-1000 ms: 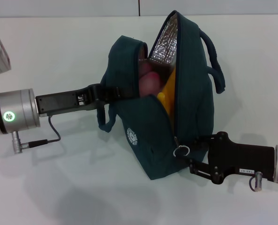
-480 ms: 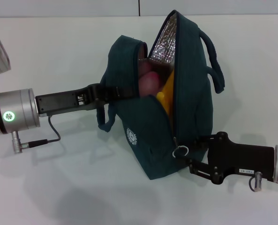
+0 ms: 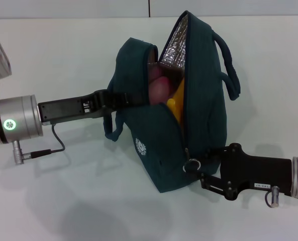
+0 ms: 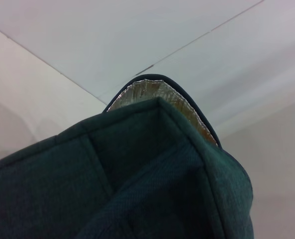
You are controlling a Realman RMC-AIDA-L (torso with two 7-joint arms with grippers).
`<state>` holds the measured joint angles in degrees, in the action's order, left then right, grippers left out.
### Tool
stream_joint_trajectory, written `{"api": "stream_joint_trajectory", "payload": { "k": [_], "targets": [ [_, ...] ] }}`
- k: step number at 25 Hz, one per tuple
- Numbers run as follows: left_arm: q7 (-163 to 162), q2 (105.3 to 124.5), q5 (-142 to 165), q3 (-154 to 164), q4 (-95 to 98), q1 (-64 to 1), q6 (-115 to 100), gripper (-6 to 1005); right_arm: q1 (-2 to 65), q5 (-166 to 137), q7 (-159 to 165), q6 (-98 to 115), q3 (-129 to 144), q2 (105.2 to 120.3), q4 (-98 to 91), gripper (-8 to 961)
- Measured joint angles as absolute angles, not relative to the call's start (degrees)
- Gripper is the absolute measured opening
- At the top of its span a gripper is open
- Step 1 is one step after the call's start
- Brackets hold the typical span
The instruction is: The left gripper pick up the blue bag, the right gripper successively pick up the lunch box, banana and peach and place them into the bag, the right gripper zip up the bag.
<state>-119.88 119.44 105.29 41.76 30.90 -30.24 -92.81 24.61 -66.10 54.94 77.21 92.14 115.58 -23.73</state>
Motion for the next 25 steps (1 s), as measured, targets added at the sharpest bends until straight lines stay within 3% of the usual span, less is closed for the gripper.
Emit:
{"api": "stream_joint_trajectory", "payload": {
  "k": [3, 8, 19, 25],
  "targets": [
    [-119.9, 119.44, 105.3, 41.8, 30.8, -30.2, -92.8, 64, 24.6, -66.2, 54.9, 77.5, 92.2, 115.58, -23.7, 315],
    [-119.9, 119.44, 105.3, 41.8, 30.8, -30.2, -92.8, 64, 24.5, -66.3, 54.9, 77.6, 92.2, 115.56, -23.8, 112],
    [-119.9, 119.44, 105.3, 41.8, 30.8, -29.5, -92.9, 65, 22.6, -65.9, 54.9, 79.9, 91.6, 114.70, -24.3, 5],
    [-119.9, 119.45, 105.3, 41.7, 30.9, -29.4, -92.7, 66, 20.4, -66.2, 54.9, 84.1, 85.9, 113.68, -24.0, 5]
  ]
}}
